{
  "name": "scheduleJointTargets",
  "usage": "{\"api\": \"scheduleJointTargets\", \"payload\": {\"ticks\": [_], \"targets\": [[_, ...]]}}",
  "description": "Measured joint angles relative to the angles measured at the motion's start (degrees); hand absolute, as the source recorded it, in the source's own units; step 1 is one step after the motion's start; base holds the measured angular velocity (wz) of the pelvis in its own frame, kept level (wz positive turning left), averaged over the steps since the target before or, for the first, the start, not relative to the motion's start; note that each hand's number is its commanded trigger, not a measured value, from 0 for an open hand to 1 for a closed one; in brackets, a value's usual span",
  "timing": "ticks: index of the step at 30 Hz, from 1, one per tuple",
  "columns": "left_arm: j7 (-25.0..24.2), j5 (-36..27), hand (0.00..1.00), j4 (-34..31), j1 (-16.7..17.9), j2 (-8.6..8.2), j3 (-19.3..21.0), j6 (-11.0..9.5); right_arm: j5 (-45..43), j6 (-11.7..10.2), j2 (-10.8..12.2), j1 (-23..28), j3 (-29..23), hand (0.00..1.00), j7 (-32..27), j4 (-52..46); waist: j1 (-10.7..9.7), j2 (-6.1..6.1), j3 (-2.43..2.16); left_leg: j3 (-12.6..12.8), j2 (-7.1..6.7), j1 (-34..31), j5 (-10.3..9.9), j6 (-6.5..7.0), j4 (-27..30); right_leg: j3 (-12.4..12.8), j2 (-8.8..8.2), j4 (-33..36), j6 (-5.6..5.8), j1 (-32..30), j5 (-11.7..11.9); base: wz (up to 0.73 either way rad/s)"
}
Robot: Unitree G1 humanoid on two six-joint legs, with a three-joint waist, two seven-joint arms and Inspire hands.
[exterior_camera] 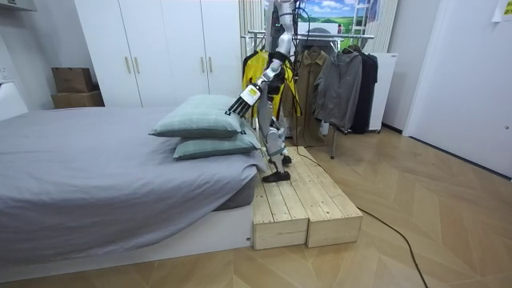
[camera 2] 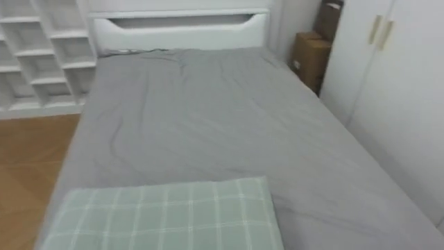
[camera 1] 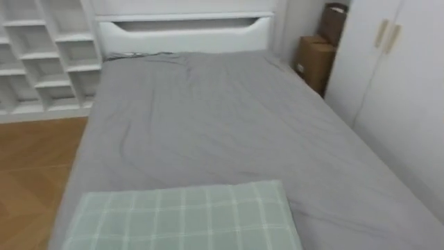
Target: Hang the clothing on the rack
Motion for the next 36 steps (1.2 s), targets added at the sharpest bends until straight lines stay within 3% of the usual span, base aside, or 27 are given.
{"api": "scheduleJointTargets", "payload": {"ticks": [2,3,4,5,6,7,8,11,18,21,24,31,33,36], "targets": [[1.66,-0.03,0.0,2.29,-0.18,1.41,1.1,1.95,0.89,-0.05,0.06,-0.04,0.12,0.0,-0.47,-0.12,-0.18,-0.82,0.4,-3.78,-0.33,-0.38,0.75,-0.57,-1.2,7.26,2.16,-11.24,0.93,-0.55,1.36,0.87],[1.88,-0.04,0.0,2.66,-0.22,1.93,1.45,2.55,0.9,-0.05,0.12,-0.06,0.12,0.0,-0.84,-0.08,-0.27,-1.27,0.61,-4.56,-0.5,-0.57,0.79,-0.71,-1.17,9.11,2.38,-14.12,1.11,-0.59,3.5,0.93],[2.76,-0.04,0.0,3.35,0.4,3.16,1.97,3.49,0.76,-0.11,0.44,0.03,0.11,0.0,-1.47,-0.04,-0.73,-2.55,0.9,-6.34,-1.27,-0.8,0.69,-1.29,-0.97,11.3,2.35,-15.63,2.11,-0.65,7.67,0.82],[3.6,-0.17,0.0,4.23,1.4,3.56,2.22,4.83,0.71,0.01,0.32,0.54,0.07,0.0,-2.05,0.11,-0.64,-2.12,0.53,-7.47,-0.95,-0.81,0.58,-2.16,-0.57,10.47,3.23,-15.83,2.14,0.37,7.52,0.69],[3.99,-0.17,0.0,4.23,2.09,3.54,2.8,5.13,0.71,-0.02,0.16,0.36,0.1,0.0,-2.09,0.05,-0.22,-1.73,0.56,-8.05,-0.69,-0.8,0.32,-2.63,-0.67,10.24,3.67,-16.0,2.03,0.67,7.15,0.48],[4.13,-0.14,0.0,4.31,2.71,3.29,3.39,5.91,0.59,-0.02,-0.09,-0.3,0.19,0.0,-2.09,0.07,-0.17,-1.28,0.95,-9.01,-0.47,-0.78,0.39,-3.09,-1.02,9.1,3.98,-15.97,1.71,1.18,6.33,0.4],[4.28,-0.16,0.0,4.26,3.02,2.78,3.68,6.5,0.62,-0.03,-0.26,-0.86,0.34,0.0,-1.99,0.06,0.13,-1.1,0.74,-9.77,-0.2,-0.71,0.78,-3.59,-1.88,8.2,4.2,-15.93,1.57,1.29,5.92,0.39],[4.63,-0.12,0.0,4.13,3.15,2.05,4.06,7.81,0.71,-0.15,-0.29,-2.58,2.92,0.0,-1.83,0.17,0.22,-0.8,0.88,-11.13,-0.05,-0.91,1.26,-4.18,-2.61,7.1,4.45,-15.93,0.77,1.56,4.55,0.27],[4.94,-0.09,0.0,4.19,3.16,1.82,3.94,10.32,-0.28,-0.18,-0.32,-2.19,5.7,0.0,-1.22,-0.22,-0.12,-1.26,0.67,-11.49,0.24,-0.63,1.27,-4.27,-1.72,4.72,4.62,-15.84,0.52,3.46,2.72,0.21],[5.0,0.04,0.0,4.37,3.81,0.99,3.99,11.87,-0.36,-0.01,-0.25,-0.84,5.71,0.0,-1.25,0.34,-0.4,-1.57,0.86,-11.15,0.22,-0.87,1.22,-4.36,-1.18,3.31,4.64,-16.41,0.68,4.6,2.57,0.26],[5.02,1.14,0.0,4.35,4.45,-0.21,3.88,13.53,-1.04,0.36,-0.45,0.8,5.58,0.0,-1.39,0.31,-0.43,-1.69,0.74,-11.11,0.16,-1.06,1.09,-4.57,-1.3,2.88,4.65,-16.76,0.7,4.76,2.56,0.1],[4.99,3.54,0.0,4.2,4.97,-0.12,4.01,16.0,-1.52,1.41,-0.46,1.55,3.33,0.0,-1.37,0.25,-2.31,0.0,0.59,-11.16,0.03,-0.41,0.86,-4.79,-1.23,2.8,4.58,-16.83,0.82,5.84,2.45,0.02],[4.98,3.54,0.0,4.05,4.73,-0.12,4.03,16.07,-1.57,1.4,-0.44,1.6,2.79,0.0,-1.33,0.25,-2.85,0.47,0.29,-11.1,-0.04,-0.14,0.89,-4.76,-1.22,2.82,4.48,-16.78,0.84,6.05,2.42,0.0],[5.23,3.44,0.0,3.7,3.76,-0.1,4.7,16.06,-1.61,1.24,-0.43,1.99,2.4,0.0,-1.33,0.06,-3.42,0.58,0.31,-11.0,-0.19,0.45,1.09,-4.6,-1.99,3.02,4.4,-16.73,0.95,6.21,2.3,0.0]]}}
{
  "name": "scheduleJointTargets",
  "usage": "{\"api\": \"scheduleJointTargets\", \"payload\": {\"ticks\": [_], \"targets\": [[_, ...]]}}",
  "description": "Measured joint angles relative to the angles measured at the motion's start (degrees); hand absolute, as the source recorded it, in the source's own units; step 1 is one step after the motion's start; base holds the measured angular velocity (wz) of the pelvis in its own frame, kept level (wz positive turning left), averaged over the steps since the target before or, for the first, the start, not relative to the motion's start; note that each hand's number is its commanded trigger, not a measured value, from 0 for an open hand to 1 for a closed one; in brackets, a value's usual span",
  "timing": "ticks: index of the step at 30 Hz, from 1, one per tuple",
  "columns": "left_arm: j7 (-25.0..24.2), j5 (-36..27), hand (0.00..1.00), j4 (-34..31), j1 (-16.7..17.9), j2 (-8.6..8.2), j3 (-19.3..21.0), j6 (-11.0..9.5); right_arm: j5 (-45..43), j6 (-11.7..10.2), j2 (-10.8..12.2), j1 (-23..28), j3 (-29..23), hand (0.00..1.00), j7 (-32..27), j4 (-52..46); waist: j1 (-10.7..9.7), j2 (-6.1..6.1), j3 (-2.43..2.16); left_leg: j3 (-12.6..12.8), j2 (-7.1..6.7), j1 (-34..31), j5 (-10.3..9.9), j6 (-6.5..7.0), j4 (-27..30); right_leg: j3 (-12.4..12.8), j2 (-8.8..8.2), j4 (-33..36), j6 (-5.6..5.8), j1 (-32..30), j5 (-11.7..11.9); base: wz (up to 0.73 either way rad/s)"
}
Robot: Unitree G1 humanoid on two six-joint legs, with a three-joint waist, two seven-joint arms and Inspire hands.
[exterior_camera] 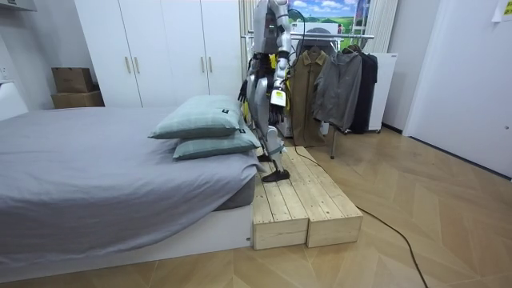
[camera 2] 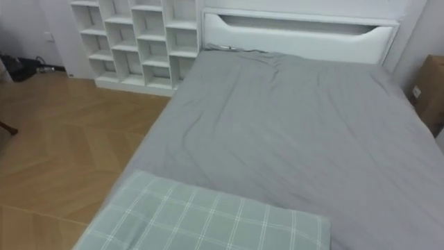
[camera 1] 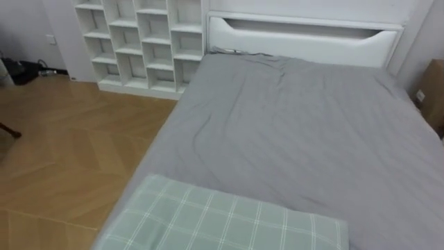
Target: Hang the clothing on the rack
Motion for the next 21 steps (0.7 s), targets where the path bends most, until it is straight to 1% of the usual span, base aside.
{"api": "scheduleJointTargets", "payload": {"ticks": [2,6,10,11,12,13,14,16,18,19,21], "targets": [[0.52,0.0,0.0,-0.02,-1.34,0.0,0.51,-0.13,-1.43,0.06,-0.04,0.73,-0.09,0.0,-0.33,0.0,0.01,-0.29,0.04,0.23,-0.04,0.21,0.21,0.03,-0.55,0.19,-0.05,-0.06,0.0,-0.05,0.0,-0.02],[1.1,-0.07,0.0,-0.03,-2.17,0.0,0.5,-1.14,-3.05,0.04,-0.04,0.94,-0.15,0.0,-1.24,-0.06,-0.34,-0.42,0.02,0.87,-0.04,0.39,0.21,0.03,-0.86,0.84,-0.05,-0.11,0.04,-0.25,-0.02,-0.08],[1.95,-0.08,0.0,-0.52,-2.46,-0.01,0.5,-2.06,-3.2,-0.09,-0.02,0.91,-0.17,0.0,-1.8,-0.62,-0.37,-0.59,0.01,2.87,0.02,1.38,0.21,0.04,-1.56,1.7,-0.19,-0.11,0.16,-0.04,-0.1,-0.1],[2.1,-0.02,0.0,-0.51,-2.31,-0.01,0.67,-2.51,-3.22,-0.17,-0.02,0.88,-0.3,0.0,-2.05,-0.66,-0.23,-0.69,0.03,3.16,0.02,1.62,0.21,0.04,-1.62,1.96,-0.22,-0.11,0.17,-0.08,-0.11,-0.07],[2.1,0.0,0.0,-0.51,-2.09,-0.01,0.83,-2.6,-3.3,-0.19,0.01,0.83,-0.6,0.0,-2.14,-0.66,-0.08,-0.75,0.06,3.37,0.04,1.82,0.22,0.04,-1.73,2.13,-0.22,-0.11,0.17,-0.07,-0.11,-0.15],[2.13,0.01,0.0,-0.5,-1.83,0.0,1.13,-2.62,-3.72,-0.2,0.05,0.77,-1.66,0.0,-2.31,-0.67,0.11,-0.95,-0.05,3.89,0.09,2.25,0.22,0.04,-2.18,2.59,-0.22,-0.11,0.19,-0.07,-0.11,-0.16],[2.21,-0.02,0.0,-0.46,-1.53,0.01,1.49,-2.62,-3.87,-0.28,0.05,0.66,-2.5,0.0,-2.43,-0.68,0.12,-0.99,-0.01,4.1,0.09,2.35,0.21,0.04,-2.31,2.82,-0.22,-0.12,0.22,-0.09,-0.13,-0.14],[2.52,-0.05,0.0,-0.46,-1.27,0.19,1.55,-2.6,-3.89,-0.27,0.07,0.64,-2.56,0.0,-2.57,-0.68,0.11,-1.36,0.05,4.2,0.09,2.36,0.21,0.04,-2.3,2.91,-0.22,-0.13,0.22,-0.17,-0.13,-0.03],[2.52,-0.05,0.0,-0.46,-1.05,0.25,1.55,-2.52,-3.94,0.0,0.08,0.64,-2.56,0.0,-2.58,-0.68,0.11,-1.66,-0.01,4.2,0.09,2.36,0.21,0.04,-2.3,2.91,-0.22,-0.12,0.22,-0.17,-0.13,0.0],[2.52,-0.08,0.0,-0.46,-0.67,0.28,1.57,-2.47,-3.95,0.04,0.1,0.68,-2.56,0.0,-2.58,-0.68,0.15,-2.11,0.02,4.24,0.09,2.39,0.21,0.05,-2.27,2.94,-0.22,-0.1,0.22,-0.17,-0.13,0.0],[2.52,-0.08,0.0,-0.46,-0.15,0.29,1.7,-2.4,-4.0,0.07,0.12,0.69,-2.54,0.0,-2.58,-0.68,0.24,-2.45,0.03,4.28,0.12,2.4,0.21,0.05,-2.18,2.95,-0.21,-0.08,0.21,-0.15,-0.13,0.0]]}}
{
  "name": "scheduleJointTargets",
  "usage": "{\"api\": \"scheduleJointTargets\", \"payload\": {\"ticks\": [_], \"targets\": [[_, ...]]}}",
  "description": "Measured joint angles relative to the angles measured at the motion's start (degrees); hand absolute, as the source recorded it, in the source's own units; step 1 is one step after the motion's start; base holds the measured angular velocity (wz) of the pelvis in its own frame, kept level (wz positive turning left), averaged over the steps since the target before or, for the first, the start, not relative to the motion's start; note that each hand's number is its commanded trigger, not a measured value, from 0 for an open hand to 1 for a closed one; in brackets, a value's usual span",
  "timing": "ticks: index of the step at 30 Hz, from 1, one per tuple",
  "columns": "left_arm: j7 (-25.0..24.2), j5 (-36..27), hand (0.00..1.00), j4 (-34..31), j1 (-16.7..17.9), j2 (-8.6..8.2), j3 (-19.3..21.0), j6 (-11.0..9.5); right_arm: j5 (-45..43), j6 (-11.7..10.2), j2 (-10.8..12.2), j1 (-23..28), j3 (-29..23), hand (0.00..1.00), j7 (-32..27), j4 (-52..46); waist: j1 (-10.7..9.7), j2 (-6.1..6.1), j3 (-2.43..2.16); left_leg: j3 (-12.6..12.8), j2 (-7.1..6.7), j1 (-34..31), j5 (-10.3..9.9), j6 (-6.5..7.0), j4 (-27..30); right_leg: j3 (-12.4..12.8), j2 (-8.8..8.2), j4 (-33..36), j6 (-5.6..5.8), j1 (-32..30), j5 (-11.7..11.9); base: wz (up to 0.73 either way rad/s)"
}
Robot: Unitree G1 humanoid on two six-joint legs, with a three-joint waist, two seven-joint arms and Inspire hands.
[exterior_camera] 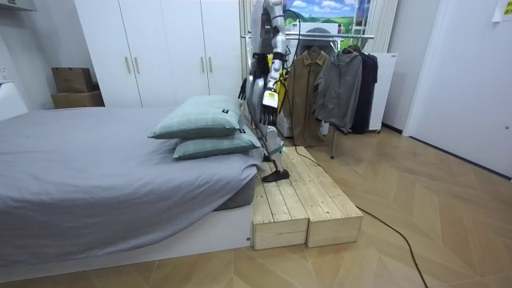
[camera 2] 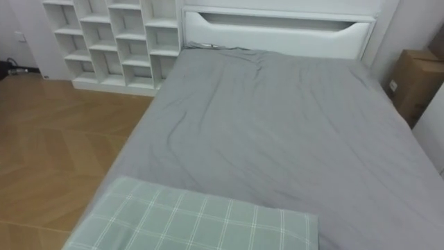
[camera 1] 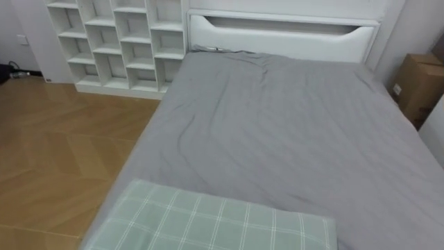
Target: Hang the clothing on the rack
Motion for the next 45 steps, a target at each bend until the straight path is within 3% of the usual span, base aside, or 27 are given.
{"api": "scheduleJointTargets", "payload": {"ticks": [5,15,25,37,45], "targets": [[-0.03,0.0,0.0,0.0,0.68,0.02,0.37,0.08,-0.09,0.69,0.19,-0.01,0.14,0.0,0.01,-0.01,0.1,-0.58,-0.04,-0.07,0.14,-0.07,-0.03,-0.01,0.17,0.31,0.18,0.04,-0.07,0.16,0.05,0.0],[-0.08,-0.02,0.0,-0.03,0.52,-0.02,0.22,0.06,-0.49,0.99,0.18,0.08,0.08,0.0,-0.5,0.03,-0.38,-0.4,0.15,-0.29,0.36,-0.26,-0.04,-0.03,0.13,0.31,0.47,0.04,-0.2,0.22,0.13,0.0],[0.45,-0.14,0.0,-0.13,-1.18,-0.32,-0.63,1.59,-0.47,3.19,0.17,0.32,0.1,0.0,-0.74,-0.06,-1.77,0.22,-0.2,-1.13,-0.18,-0.58,0.02,0.03,-0.16,-0.64,0.09,-0.04,0.07,0.35,-0.04,0.05],[3.0,-0.06,0.0,0.04,0.18,-0.06,-1.58,0.98,1.57,3.12,0.24,-2.06,0.34,0.0,-0.99,-0.29,-1.12,1.08,-0.16,-1.33,-0.18,-1.28,0.04,0.07,-0.31,-0.89,0.1,-0.14,0.1,-0.15,-0.06,0.0],[2.75,0.06,0.0,0.46,1.3,-0.07,-1.61,1.83,2.76,2.7,0.52,-3.92,0.33,0.0,0.38,-0.37,-1.05,0.95,-0.15,-1.27,-0.28,-1.09,0.07,0.11,-0.34,-1.29,-0.1,-0.07,0.11,-0.06,-0.04,0.0]]}}
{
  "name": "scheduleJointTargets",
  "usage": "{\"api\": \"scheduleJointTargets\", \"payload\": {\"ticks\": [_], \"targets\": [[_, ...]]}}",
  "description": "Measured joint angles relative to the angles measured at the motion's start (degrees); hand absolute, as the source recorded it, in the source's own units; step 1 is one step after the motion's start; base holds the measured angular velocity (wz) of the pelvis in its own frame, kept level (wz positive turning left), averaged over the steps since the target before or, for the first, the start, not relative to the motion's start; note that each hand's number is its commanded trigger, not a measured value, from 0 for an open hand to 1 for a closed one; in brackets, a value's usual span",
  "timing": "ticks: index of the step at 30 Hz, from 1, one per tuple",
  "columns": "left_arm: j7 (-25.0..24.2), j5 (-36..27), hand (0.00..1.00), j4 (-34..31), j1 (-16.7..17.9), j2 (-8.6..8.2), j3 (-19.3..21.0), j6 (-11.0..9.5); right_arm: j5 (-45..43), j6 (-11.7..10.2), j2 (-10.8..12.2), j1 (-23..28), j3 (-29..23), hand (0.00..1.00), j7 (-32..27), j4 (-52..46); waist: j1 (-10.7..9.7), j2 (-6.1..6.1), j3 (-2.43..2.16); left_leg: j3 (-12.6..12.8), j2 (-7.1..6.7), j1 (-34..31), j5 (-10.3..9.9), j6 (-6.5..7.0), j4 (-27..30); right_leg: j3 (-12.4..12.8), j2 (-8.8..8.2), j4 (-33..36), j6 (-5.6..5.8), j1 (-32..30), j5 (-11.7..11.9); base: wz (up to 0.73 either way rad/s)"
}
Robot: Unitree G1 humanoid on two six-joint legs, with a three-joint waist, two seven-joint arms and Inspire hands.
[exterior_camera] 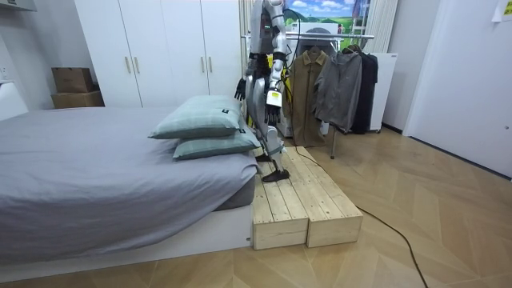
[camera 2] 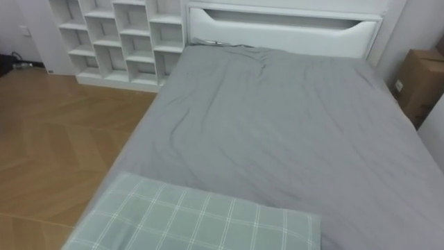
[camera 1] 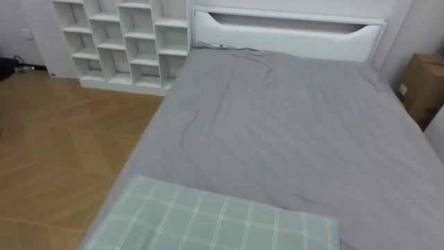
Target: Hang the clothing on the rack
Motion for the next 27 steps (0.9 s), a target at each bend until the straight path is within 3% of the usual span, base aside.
{"api": "scheduleJointTargets", "payload": {"ticks": [5,11,27], "targets": [[-1.28,0.0,0.0,1.17,-0.07,0.02,-0.14,1.44,1.19,-0.2,0.01,1.5,0.08,0.0,1.44,0.01,-0.18,0.11,0.11,0.62,0.01,0.62,0.0,0.0,0.0,0.35,-0.06,0.1,0.0,0.39,0.0,-0.03],[-4.49,-0.02,0.0,1.79,-0.02,0.22,-0.89,1.52,1.22,-0.22,0.13,3.37,0.03,0.0,2.45,-0.34,-0.56,-0.04,0.39,1.36,0.01,0.76,-0.01,0.02,0.21,1.02,-0.17,0.28,0.03,0.21,-0.02,-0.05],[-8.39,1.25,0.0,2.06,0.01,0.14,-0.81,2.8,1.99,-0.52,2.02,3.55,0.03,0.0,3.63,-1.93,-0.22,-0.46,0.22,1.96,-0.01,1.0,0.0,0.05,0.18,1.58,-0.16,0.11,0.04,0.21,-0.03,-0.01]]}}
